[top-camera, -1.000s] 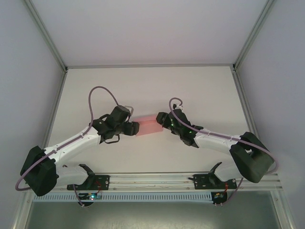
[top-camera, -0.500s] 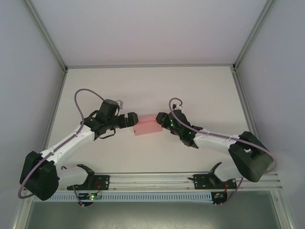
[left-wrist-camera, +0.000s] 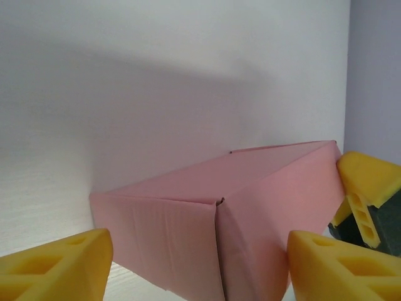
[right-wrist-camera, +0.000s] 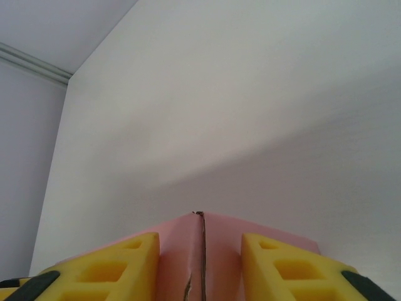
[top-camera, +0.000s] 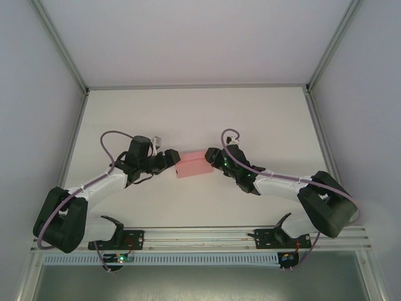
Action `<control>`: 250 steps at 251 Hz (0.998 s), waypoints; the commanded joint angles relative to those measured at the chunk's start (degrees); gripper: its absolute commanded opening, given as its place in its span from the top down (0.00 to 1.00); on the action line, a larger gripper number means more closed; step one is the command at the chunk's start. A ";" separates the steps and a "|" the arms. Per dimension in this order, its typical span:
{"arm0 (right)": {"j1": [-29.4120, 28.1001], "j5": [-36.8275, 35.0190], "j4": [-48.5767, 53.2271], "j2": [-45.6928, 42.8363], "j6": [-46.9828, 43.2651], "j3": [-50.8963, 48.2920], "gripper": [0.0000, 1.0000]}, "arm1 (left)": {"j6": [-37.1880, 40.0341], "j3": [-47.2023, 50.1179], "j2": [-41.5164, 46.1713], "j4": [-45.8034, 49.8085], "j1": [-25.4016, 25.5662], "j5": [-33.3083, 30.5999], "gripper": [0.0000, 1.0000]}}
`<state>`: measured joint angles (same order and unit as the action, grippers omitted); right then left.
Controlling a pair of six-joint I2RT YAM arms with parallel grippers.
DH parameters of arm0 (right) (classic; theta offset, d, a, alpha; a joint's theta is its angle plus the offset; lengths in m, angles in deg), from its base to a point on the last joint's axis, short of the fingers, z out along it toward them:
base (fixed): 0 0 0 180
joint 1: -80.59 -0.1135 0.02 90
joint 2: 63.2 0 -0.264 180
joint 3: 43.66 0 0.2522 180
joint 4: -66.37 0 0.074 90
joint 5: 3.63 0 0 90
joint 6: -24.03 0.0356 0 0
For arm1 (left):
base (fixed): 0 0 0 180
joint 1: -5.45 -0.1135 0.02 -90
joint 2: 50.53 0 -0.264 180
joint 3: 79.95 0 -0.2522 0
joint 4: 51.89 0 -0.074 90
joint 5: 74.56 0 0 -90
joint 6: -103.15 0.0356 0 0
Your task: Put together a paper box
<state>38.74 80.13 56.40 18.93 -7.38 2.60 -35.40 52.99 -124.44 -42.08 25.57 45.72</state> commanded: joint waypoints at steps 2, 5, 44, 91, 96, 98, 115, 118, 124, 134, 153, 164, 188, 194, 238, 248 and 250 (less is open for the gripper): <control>0.14 2.43 13.37 4.04 -1.87 -4.45 0.63 | -2.19 3.24 -2.40 -3.23 -1.57 -0.31 0.34; 0.22 2.59 13.36 4.09 -1.89 -4.50 0.63 | -2.24 3.42 -2.56 -3.59 -1.59 -0.17 0.35; 1.36 4.18 11.51 4.92 -3.14 -5.89 0.67 | -3.11 5.04 -4.34 -5.08 -1.96 -0.62 0.50; 3.73 8.71 4.22 7.24 -3.78 -9.11 0.74 | -3.11 5.98 -5.88 -5.55 -2.18 -1.00 0.65; 3.99 9.25 3.39 7.52 -3.83 -9.40 0.75 | -2.96 6.12 -6.01 -5.51 -2.19 -1.20 0.67; 4.08 9.52 3.00 7.56 -3.90 -9.56 0.75 | -2.86 6.11 -6.12 -5.41 -2.19 -1.35 0.68; 4.87 10.82 -0.20 8.18 -4.04 -10.83 0.79 | -2.31 6.15 -6.88 -4.81 -2.35 -1.90 0.81; 4.97 11.08 -0.58 8.32 -3.87 -10.98 0.79 | -2.32 6.19 -7.05 -4.71 -2.38 -1.91 0.83; 5.25 11.41 -1.52 8.55 -3.83 -11.33 0.83 | -2.15 6.13 -7.36 -4.61 -2.40 -1.80 0.87; 5.51 11.99 -3.05 8.79 -3.83 -11.85 0.86 | -2.12 6.01 -7.88 -4.35 -2.49 -1.72 0.95; 5.65 12.38 -3.94 9.10 -4.09 -12.17 0.91 | -2.10 6.32 -8.57 -4.67 -2.48 -1.43 1.00; 5.65 12.60 -4.07 9.29 -4.74 -12.08 0.96 | -2.15 6.76 -8.80 -5.37 -2.45 -1.33 1.00; 6.23 13.59 -4.85 9.78 -5.00 -12.10 1.00 | -0.67 7.44 -9.08 -6.97 -2.51 -0.53 1.00; 6.40 14.04 -5.33 10.03 -4.96 -12.27 1.00 | -0.03 7.43 -9.09 -6.99 -2.45 -0.43 1.00; 8.06 17.63 -12.17 12.14 -6.47 -13.59 1.00 | 10.67 7.99 -10.31 -6.72 -2.43 -1.51 1.00; 8.24 18.27 -13.90 12.73 -7.52 -13.73 1.00 | 12.25 7.90 -11.09 -6.78 -2.36 -1.86 1.00; 8.31 18.52 -14.18 12.80 -7.81 -13.72 1.00 | 12.54 7.94 -11.26 -6.85 -2.37 -1.84 1.00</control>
<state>46.39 93.11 29.26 25.90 -11.09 -6.37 -32.67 57.30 -130.34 -59.61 24.32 49.86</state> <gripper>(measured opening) 0.223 0.288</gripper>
